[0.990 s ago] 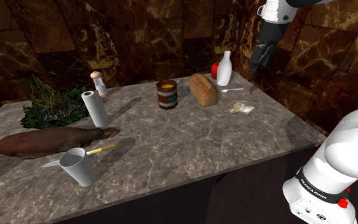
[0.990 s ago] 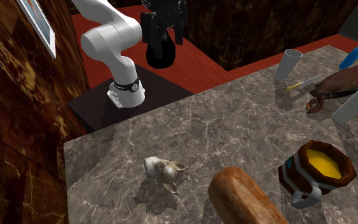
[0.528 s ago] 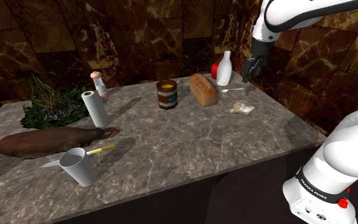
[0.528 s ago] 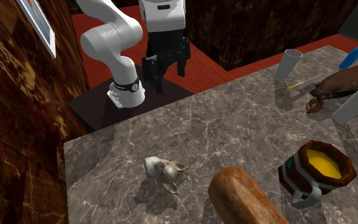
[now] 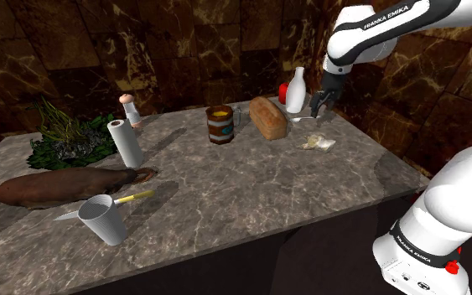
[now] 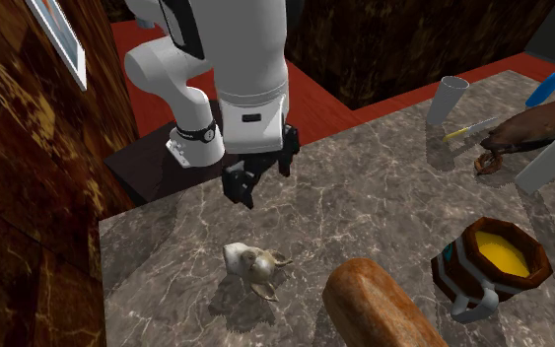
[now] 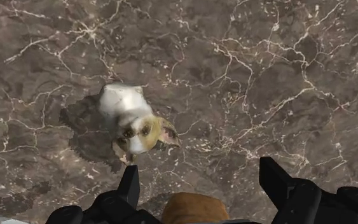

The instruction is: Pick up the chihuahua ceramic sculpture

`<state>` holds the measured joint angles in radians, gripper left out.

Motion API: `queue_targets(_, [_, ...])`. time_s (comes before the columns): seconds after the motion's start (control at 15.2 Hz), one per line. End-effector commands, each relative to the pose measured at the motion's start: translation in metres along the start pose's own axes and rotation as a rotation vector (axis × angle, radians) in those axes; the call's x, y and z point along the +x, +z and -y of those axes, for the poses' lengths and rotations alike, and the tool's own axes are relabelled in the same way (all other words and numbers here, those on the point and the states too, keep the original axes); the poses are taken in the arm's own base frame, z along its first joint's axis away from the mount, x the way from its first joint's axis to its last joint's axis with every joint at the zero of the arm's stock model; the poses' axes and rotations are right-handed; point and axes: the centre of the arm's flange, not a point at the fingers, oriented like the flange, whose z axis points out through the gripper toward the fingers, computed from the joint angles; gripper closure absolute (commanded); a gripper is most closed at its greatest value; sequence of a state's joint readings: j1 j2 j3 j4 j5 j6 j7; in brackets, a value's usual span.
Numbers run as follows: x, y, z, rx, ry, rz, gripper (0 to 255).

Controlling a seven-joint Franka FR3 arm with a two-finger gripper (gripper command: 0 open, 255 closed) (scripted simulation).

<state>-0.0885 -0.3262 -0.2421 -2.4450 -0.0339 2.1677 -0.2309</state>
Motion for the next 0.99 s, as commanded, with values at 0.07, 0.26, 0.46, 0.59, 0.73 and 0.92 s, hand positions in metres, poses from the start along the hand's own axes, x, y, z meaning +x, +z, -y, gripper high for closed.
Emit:
queue_targets(0.07, [0.016,0.031,-0.021,0.007,0.034,0.002,0])
queue_targets(0.26, [0.031,0.062,-0.043,0.016,0.068,0.006,0])
queue_targets(0.46, [0.046,0.093,-0.065,0.024,0.102,0.009,0])
queue_targets(0.59, [0.055,0.113,-0.08,0.03,0.125,0.011,0])
queue_targets(0.73, [0.064,0.134,-0.094,0.036,0.147,0.013,0])
queue_targets(0.92, [0.068,0.152,-0.104,0.039,0.161,0.015,0])
